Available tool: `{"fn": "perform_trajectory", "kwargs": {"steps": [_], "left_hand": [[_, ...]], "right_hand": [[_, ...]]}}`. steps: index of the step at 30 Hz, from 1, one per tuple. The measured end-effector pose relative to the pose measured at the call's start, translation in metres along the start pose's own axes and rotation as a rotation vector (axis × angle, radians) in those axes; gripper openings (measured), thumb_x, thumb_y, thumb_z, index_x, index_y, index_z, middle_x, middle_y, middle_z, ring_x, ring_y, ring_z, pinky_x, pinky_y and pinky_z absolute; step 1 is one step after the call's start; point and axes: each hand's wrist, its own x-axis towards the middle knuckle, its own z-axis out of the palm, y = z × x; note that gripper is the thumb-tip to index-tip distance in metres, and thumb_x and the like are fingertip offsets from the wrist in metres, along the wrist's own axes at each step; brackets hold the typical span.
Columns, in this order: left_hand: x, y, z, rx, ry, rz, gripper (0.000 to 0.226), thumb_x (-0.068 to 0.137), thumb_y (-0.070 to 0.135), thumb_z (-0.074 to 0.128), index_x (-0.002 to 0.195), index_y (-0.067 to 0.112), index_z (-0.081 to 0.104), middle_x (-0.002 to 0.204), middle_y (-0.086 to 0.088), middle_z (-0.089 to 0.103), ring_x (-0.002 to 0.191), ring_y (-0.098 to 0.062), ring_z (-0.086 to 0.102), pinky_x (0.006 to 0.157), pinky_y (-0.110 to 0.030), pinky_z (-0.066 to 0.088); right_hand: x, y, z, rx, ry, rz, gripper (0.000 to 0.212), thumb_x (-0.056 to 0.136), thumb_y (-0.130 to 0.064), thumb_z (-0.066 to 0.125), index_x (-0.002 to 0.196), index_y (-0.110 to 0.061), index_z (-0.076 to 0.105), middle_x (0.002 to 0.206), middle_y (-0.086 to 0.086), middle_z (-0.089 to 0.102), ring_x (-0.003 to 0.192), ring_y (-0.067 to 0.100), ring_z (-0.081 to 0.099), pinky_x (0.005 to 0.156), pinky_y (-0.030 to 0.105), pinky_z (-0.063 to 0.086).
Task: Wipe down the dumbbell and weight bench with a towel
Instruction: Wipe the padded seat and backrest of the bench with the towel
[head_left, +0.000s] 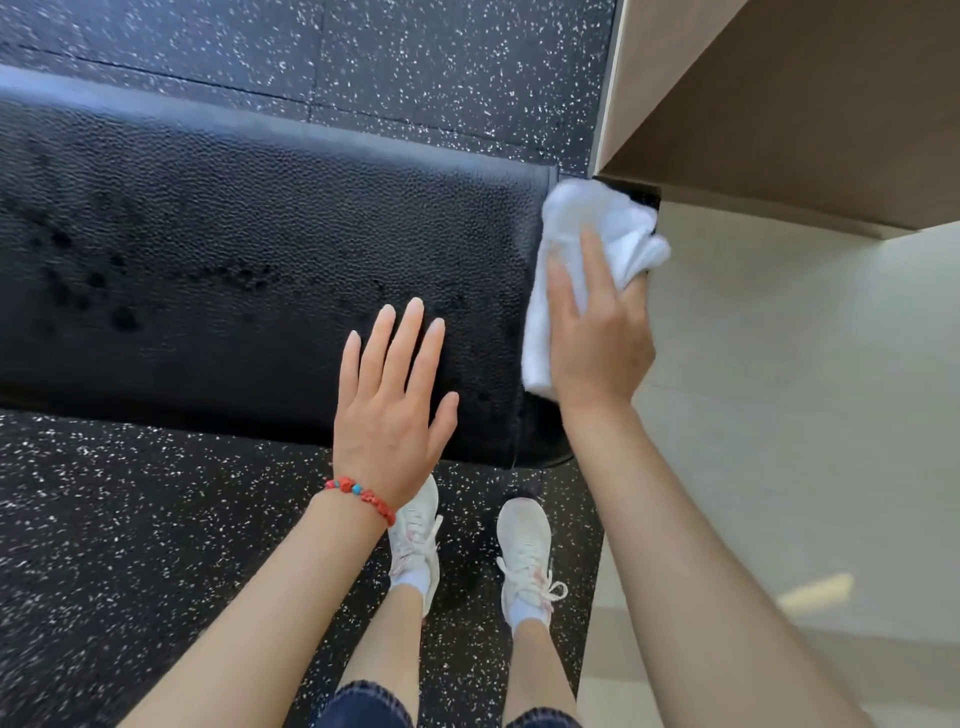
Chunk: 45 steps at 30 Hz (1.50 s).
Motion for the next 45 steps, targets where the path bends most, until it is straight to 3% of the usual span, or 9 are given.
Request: {"fn": "perform_trajectory", "kwargs": {"steps": [4, 9, 13, 17, 24, 28, 32, 38, 45], "left_hand": [[0.001, 0.001, -0.004, -0.002, -0.026, -0.009, 0.055, 0.090, 0.030, 0.041, 0.138, 0.004, 0.040, 0.147, -0.017, 0.034, 0.136, -0.035, 0.027, 0.111, -0.052, 0.019], [0.002, 0.000, -0.003, -0.015, -0.020, 0.000, 0.055, 0.090, 0.030, 0.041, 0.138, 0.004, 0.040, 0.147, -0.016, 0.034, 0.137, -0.034, 0.025, 0.112, -0.051, 0.018], [0.001, -0.001, 0.000, 0.002, -0.006, 0.013, 0.054, 0.090, 0.030, 0.041, 0.139, 0.005, 0.039, 0.148, -0.016, 0.034, 0.137, -0.033, 0.025, 0.112, -0.049, 0.015], [0.002, -0.002, -0.007, -0.017, -0.034, 0.010, 0.055, 0.090, 0.031, 0.041, 0.138, 0.005, 0.041, 0.147, -0.016, 0.035, 0.137, -0.034, 0.028, 0.112, -0.049, 0.017], [0.005, -0.020, -0.030, -0.037, -0.021, 0.051, 0.051, 0.090, 0.029, 0.042, 0.134, 0.003, 0.046, 0.143, -0.017, 0.041, 0.132, -0.035, 0.036, 0.108, -0.048, 0.026], [0.009, -0.044, -0.032, 0.009, -0.014, 0.010, 0.052, 0.090, 0.029, 0.042, 0.134, 0.003, 0.045, 0.144, -0.018, 0.039, 0.133, -0.036, 0.034, 0.109, -0.050, 0.022], [0.010, -0.059, -0.023, 0.045, -0.007, -0.012, 0.052, 0.091, 0.029, 0.041, 0.137, 0.005, 0.042, 0.146, -0.017, 0.037, 0.135, -0.035, 0.030, 0.110, -0.053, 0.020], [0.010, -0.062, -0.013, 0.062, 0.037, -0.001, 0.053, 0.091, 0.030, 0.042, 0.139, 0.009, 0.036, 0.146, -0.015, 0.036, 0.136, -0.033, 0.026, 0.111, -0.051, 0.016], [0.012, -0.061, -0.020, 0.055, 0.011, -0.012, 0.052, 0.089, 0.029, 0.043, 0.136, 0.007, 0.041, 0.145, -0.014, 0.038, 0.135, -0.033, 0.029, 0.110, -0.052, 0.020]], "right_hand": [[-0.091, 0.026, -0.027, -0.282, -0.098, -0.330, 0.029, 0.099, -0.015, 0.041, 0.110, -0.023, 0.067, 0.098, 0.005, 0.072, 0.049, 0.021, 0.043, 0.042, 0.026, 0.039], [-0.044, 0.013, -0.017, -0.083, -0.036, -0.171, 0.032, 0.083, -0.039, 0.056, 0.108, -0.022, 0.068, 0.068, 0.011, 0.054, 0.046, 0.025, 0.048, 0.041, 0.022, 0.039], [0.030, -0.004, 0.002, 0.032, -0.148, 0.059, 0.037, 0.087, -0.051, 0.049, 0.120, -0.036, 0.057, 0.093, 0.015, 0.057, 0.081, 0.034, 0.056, 0.062, 0.029, 0.034], [0.031, -0.010, -0.001, 0.027, -0.175, 0.100, 0.039, 0.090, -0.051, 0.047, 0.127, -0.039, 0.050, 0.097, 0.015, 0.054, 0.085, 0.034, 0.054, 0.064, 0.031, 0.034], [-0.048, -0.012, -0.033, 0.027, -0.140, 0.068, 0.032, 0.089, -0.032, 0.059, 0.118, -0.019, 0.063, 0.077, 0.022, 0.060, 0.064, 0.037, 0.060, 0.052, 0.032, 0.045], [-0.056, -0.029, -0.020, -0.061, -0.024, -0.184, 0.035, 0.088, -0.035, 0.052, 0.111, -0.014, 0.068, 0.063, 0.014, 0.058, 0.046, 0.028, 0.053, 0.040, 0.025, 0.043], [-0.038, -0.032, 0.001, -0.245, 0.015, -0.375, 0.034, 0.087, -0.034, 0.054, 0.108, -0.012, 0.069, 0.060, 0.014, 0.055, 0.047, 0.025, 0.051, 0.043, 0.026, 0.041], [0.039, -0.056, 0.030, -0.219, 0.061, -0.265, 0.033, 0.086, -0.034, 0.056, 0.108, -0.013, 0.069, 0.070, 0.019, 0.059, 0.059, 0.032, 0.057, 0.047, 0.031, 0.044], [-0.029, -0.042, 0.018, -0.245, 0.075, -0.355, 0.036, 0.094, -0.040, 0.048, 0.110, -0.016, 0.068, 0.060, 0.011, 0.051, 0.050, 0.024, 0.048, 0.044, 0.028, 0.040]]}}
